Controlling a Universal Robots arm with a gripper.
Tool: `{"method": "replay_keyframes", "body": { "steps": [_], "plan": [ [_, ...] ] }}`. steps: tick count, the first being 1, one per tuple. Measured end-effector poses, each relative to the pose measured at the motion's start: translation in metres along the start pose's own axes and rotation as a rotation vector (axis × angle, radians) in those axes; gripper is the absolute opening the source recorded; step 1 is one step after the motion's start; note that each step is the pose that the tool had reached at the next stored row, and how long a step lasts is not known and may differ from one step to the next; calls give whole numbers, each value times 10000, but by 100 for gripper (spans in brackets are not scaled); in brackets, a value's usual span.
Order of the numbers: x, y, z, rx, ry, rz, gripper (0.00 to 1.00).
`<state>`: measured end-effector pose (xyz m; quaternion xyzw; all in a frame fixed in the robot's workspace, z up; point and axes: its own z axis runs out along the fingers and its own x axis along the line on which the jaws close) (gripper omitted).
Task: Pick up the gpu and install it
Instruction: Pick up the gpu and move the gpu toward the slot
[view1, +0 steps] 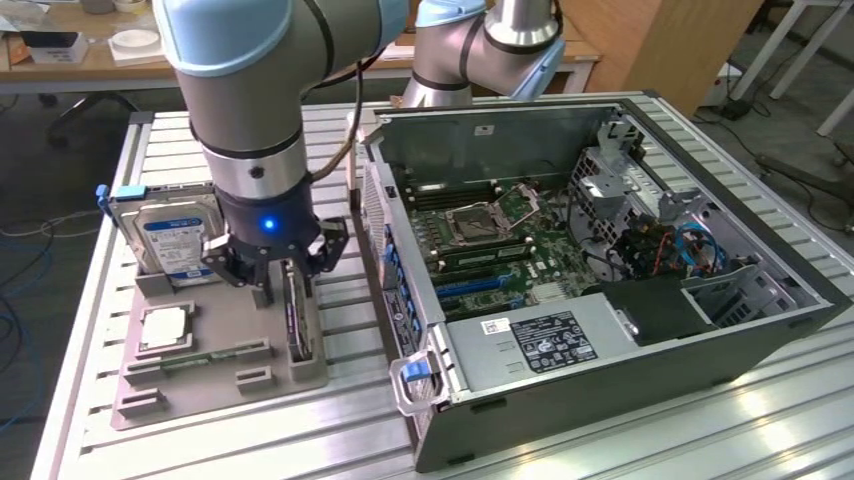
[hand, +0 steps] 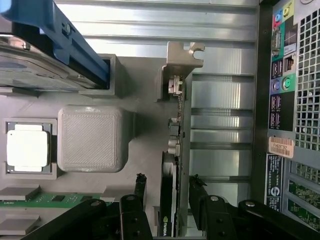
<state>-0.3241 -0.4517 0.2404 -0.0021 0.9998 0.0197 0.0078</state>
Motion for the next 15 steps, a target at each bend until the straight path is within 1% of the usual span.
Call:
{"method": "replay_keyframes", "body": {
  "steps": [4,8,15],
  "plan": [
    [-1,-10,28,0,0,-3,47],
    [1,-40,64,-1,-1,0,47],
    [-12,-45,102,2,7,-139,47]
  ]
}}
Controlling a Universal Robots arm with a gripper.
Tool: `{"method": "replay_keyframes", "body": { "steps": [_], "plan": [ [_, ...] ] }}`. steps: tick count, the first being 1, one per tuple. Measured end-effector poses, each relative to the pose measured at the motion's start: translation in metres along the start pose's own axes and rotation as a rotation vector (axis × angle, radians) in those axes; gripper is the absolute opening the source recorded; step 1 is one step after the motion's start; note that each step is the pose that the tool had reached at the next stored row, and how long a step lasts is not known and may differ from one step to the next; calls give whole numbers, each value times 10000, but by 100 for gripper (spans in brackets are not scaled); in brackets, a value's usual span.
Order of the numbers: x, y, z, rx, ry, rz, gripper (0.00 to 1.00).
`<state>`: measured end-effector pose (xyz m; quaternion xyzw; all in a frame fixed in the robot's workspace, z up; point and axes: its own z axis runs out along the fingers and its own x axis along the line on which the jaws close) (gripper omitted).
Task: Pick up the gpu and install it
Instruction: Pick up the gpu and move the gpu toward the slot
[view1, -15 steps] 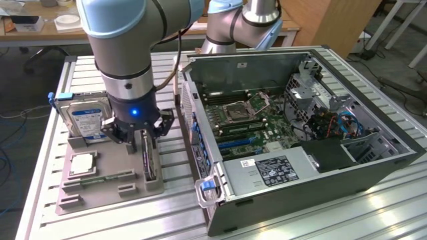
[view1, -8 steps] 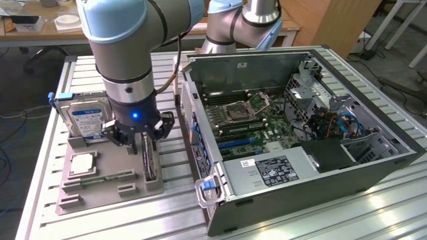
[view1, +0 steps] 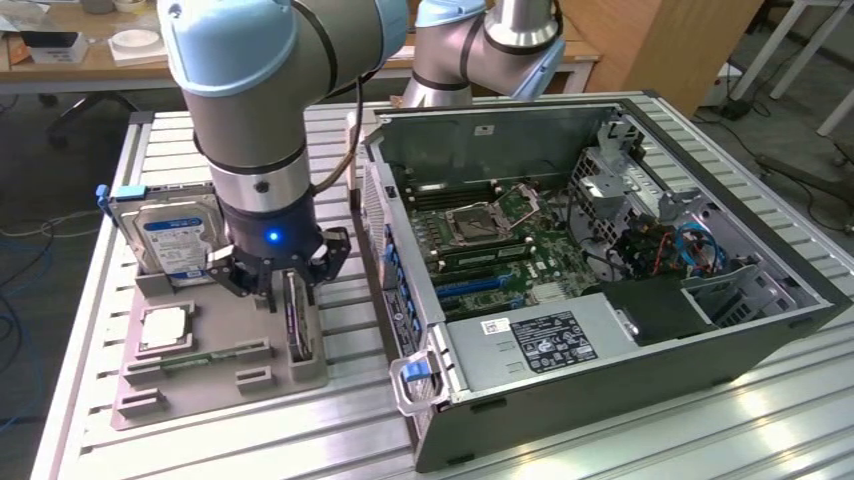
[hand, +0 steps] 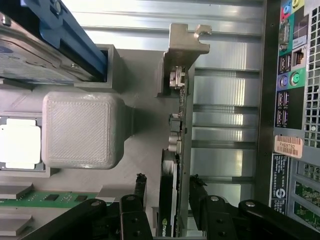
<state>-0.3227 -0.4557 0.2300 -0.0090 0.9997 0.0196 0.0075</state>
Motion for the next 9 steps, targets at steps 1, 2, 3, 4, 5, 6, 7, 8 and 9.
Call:
{"method": "replay_keyframes", "body": {
  "steps": [1,2,3,4,5,6,7,8,9],
  "plan": [
    [0,0,0,0,0,-1,47],
    [-1,0,1,-1,-1,-1,47],
    [-1,0,2,-2,-3,-1,47],
    [-1,0,2,-2,-2,-1,47],
    [-3,0,3,-3,-4,-3,47],
    [-14,-1,5,-5,-5,-21,47],
    [-29,-1,5,-5,-3,-44,47],
    [-37,-1,4,-4,-1,-52,47],
    [-37,-1,5,-4,-2,-52,47]
  ]
}}
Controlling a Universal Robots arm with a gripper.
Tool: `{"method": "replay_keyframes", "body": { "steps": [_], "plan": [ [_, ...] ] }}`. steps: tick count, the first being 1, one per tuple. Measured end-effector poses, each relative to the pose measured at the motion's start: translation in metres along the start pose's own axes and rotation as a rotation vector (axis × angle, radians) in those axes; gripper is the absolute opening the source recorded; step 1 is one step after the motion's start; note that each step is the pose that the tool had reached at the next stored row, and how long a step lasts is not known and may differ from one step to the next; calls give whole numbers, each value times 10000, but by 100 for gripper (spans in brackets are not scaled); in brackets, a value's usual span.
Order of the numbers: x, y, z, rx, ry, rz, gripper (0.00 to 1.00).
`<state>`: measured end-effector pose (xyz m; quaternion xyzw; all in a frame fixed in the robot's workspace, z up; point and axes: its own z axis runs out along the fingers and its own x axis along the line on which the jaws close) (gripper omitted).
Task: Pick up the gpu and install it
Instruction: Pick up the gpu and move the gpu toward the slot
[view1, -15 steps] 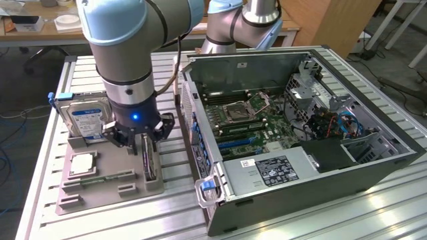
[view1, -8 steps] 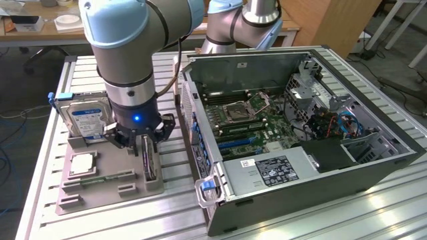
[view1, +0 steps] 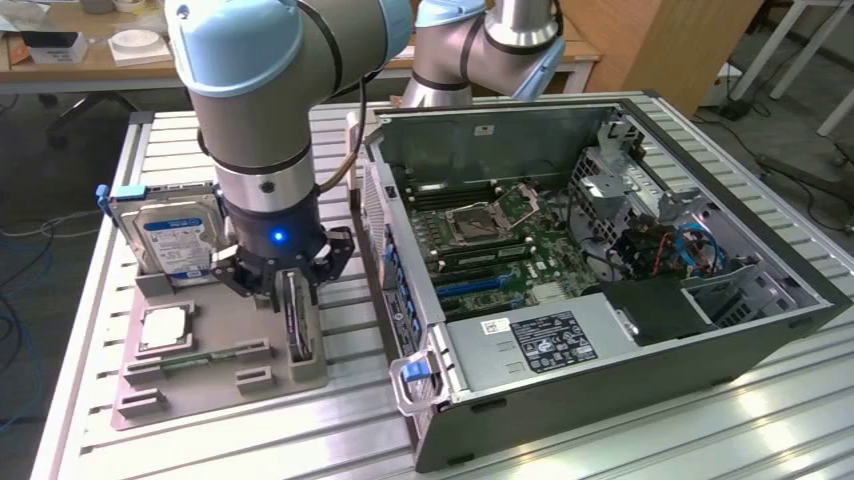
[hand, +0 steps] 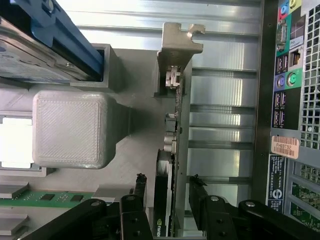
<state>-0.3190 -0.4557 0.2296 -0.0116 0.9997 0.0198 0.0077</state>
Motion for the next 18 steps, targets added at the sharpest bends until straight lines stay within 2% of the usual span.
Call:
{"method": "replay_keyframes", "body": {
  "steps": [9,10,18],
  "plan": [
    [0,0,-1,1,1,0,46],
    [0,0,0,0,1,0,39],
    [13,0,0,-2,0,-1,39]
  ]
}}
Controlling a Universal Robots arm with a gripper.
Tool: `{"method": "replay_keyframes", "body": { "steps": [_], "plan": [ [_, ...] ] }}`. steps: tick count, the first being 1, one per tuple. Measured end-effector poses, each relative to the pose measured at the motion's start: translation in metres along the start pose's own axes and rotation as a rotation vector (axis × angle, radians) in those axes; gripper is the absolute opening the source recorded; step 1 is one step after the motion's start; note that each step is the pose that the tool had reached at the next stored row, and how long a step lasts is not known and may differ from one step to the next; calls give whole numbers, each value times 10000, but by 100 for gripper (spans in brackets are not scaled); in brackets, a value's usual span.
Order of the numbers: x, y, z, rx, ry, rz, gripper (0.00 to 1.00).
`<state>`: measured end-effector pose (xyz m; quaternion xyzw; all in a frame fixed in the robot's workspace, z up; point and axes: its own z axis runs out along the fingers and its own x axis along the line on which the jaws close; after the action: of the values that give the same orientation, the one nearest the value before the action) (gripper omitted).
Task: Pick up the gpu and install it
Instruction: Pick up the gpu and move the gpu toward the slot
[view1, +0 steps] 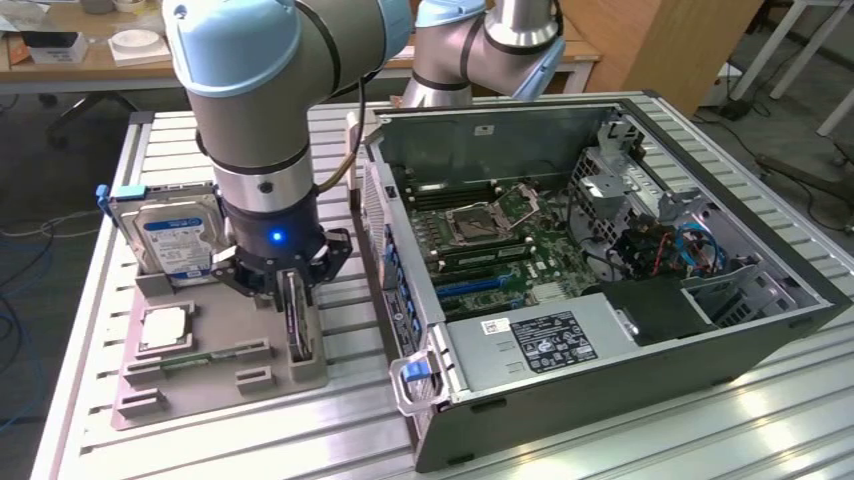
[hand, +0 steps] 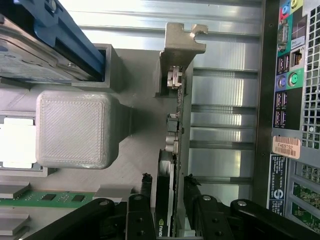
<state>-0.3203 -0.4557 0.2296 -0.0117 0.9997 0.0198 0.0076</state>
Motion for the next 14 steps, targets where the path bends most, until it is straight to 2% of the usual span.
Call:
{"method": "replay_keyframes", "body": {
  "steps": [4,5,14],
  "plan": [
    [0,0,0,1,0,0,38],
    [0,0,0,1,0,1,31],
    [1,-1,2,-2,2,-78,31]
  ]
}}
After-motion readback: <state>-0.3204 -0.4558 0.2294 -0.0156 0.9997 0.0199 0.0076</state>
